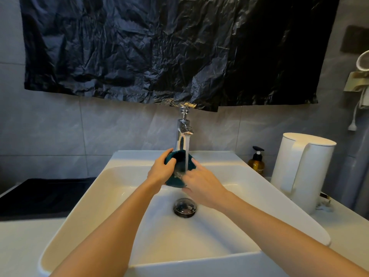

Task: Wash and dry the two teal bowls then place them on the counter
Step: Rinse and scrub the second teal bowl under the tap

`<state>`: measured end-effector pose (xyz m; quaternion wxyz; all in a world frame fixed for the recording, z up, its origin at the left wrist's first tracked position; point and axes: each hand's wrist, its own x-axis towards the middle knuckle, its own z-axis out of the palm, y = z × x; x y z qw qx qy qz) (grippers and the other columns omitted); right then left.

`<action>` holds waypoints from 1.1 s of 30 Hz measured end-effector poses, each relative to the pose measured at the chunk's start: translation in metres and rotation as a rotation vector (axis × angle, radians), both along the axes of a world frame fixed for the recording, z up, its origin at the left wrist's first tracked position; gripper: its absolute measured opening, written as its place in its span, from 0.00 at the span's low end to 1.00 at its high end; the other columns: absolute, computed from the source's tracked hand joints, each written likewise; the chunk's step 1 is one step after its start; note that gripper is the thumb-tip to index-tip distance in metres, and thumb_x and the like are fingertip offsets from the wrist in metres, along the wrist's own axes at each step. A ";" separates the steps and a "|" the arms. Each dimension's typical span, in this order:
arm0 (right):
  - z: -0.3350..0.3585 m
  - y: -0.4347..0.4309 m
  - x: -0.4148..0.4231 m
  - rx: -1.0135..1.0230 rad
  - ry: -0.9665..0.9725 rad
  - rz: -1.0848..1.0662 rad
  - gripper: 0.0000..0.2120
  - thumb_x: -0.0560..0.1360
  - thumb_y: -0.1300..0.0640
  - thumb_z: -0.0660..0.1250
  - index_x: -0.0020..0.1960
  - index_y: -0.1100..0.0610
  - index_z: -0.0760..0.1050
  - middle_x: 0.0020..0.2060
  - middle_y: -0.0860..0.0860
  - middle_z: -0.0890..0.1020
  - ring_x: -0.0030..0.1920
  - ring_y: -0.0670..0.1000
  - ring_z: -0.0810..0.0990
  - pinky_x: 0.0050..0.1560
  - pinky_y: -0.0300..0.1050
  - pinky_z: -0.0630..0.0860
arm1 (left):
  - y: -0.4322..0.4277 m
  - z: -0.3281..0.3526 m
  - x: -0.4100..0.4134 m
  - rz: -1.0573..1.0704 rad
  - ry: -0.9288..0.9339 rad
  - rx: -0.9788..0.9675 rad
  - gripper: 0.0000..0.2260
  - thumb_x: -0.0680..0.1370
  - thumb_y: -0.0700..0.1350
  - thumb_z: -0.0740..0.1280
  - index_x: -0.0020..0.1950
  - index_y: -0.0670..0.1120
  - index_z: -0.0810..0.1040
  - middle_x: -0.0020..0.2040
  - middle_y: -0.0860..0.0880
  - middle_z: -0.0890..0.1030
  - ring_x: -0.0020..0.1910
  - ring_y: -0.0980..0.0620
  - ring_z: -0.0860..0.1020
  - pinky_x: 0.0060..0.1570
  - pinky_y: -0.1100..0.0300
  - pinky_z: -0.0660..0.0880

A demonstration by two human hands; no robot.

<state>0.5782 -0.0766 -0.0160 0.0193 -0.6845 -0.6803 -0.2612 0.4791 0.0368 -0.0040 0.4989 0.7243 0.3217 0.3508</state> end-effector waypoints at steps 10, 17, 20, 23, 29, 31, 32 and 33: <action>0.007 -0.003 0.005 -0.026 -0.048 0.054 0.12 0.77 0.56 0.66 0.58 0.59 0.76 0.51 0.56 0.81 0.53 0.57 0.79 0.49 0.50 0.75 | -0.001 0.002 0.001 -0.018 0.001 -0.048 0.18 0.82 0.48 0.56 0.72 0.56 0.65 0.68 0.47 0.71 0.61 0.47 0.71 0.59 0.48 0.75; 0.005 0.004 -0.008 0.072 0.358 0.108 0.09 0.76 0.55 0.66 0.54 0.58 0.76 0.49 0.54 0.83 0.48 0.57 0.80 0.45 0.49 0.76 | -0.010 0.002 0.003 0.010 -0.151 -0.140 0.17 0.81 0.44 0.58 0.70 0.54 0.68 0.64 0.47 0.72 0.59 0.46 0.73 0.46 0.53 0.79; 0.009 -0.002 0.007 0.160 0.137 0.184 0.09 0.74 0.51 0.67 0.48 0.56 0.80 0.40 0.51 0.84 0.44 0.55 0.79 0.49 0.48 0.77 | -0.007 0.006 0.003 0.039 -0.175 -0.150 0.15 0.82 0.43 0.58 0.68 0.53 0.70 0.62 0.47 0.72 0.58 0.46 0.73 0.43 0.54 0.78; 0.010 -0.003 0.007 0.124 0.016 0.124 0.11 0.75 0.50 0.68 0.51 0.57 0.81 0.44 0.52 0.85 0.49 0.54 0.81 0.63 0.51 0.73 | -0.007 0.006 0.002 0.035 -0.164 -0.117 0.13 0.81 0.42 0.58 0.65 0.53 0.71 0.60 0.48 0.73 0.56 0.47 0.73 0.44 0.55 0.78; 0.002 0.000 -0.009 0.107 0.482 0.170 0.09 0.77 0.57 0.65 0.56 0.54 0.78 0.51 0.51 0.83 0.51 0.53 0.79 0.52 0.43 0.75 | -0.004 0.006 -0.001 0.039 -0.157 -0.094 0.14 0.81 0.42 0.57 0.65 0.53 0.72 0.61 0.47 0.74 0.58 0.47 0.72 0.53 0.50 0.77; 0.009 -0.004 0.006 0.148 0.152 0.143 0.09 0.77 0.52 0.65 0.51 0.55 0.80 0.46 0.51 0.84 0.49 0.54 0.79 0.58 0.44 0.70 | -0.002 0.008 -0.001 0.040 -0.145 -0.086 0.14 0.82 0.43 0.57 0.66 0.53 0.71 0.62 0.47 0.73 0.60 0.46 0.72 0.55 0.49 0.77; 0.010 -0.006 0.009 0.137 0.076 0.134 0.10 0.77 0.51 0.65 0.52 0.55 0.80 0.46 0.51 0.85 0.49 0.54 0.80 0.60 0.45 0.69 | -0.003 0.008 -0.001 0.038 -0.138 -0.086 0.14 0.82 0.43 0.57 0.66 0.53 0.71 0.63 0.47 0.73 0.60 0.46 0.72 0.56 0.49 0.77; 0.009 -0.006 0.007 0.139 0.096 0.133 0.10 0.77 0.51 0.65 0.54 0.54 0.79 0.47 0.51 0.84 0.49 0.54 0.80 0.58 0.46 0.71 | -0.004 0.008 0.000 0.034 -0.135 -0.093 0.14 0.82 0.43 0.57 0.66 0.53 0.71 0.63 0.46 0.73 0.60 0.46 0.71 0.55 0.49 0.77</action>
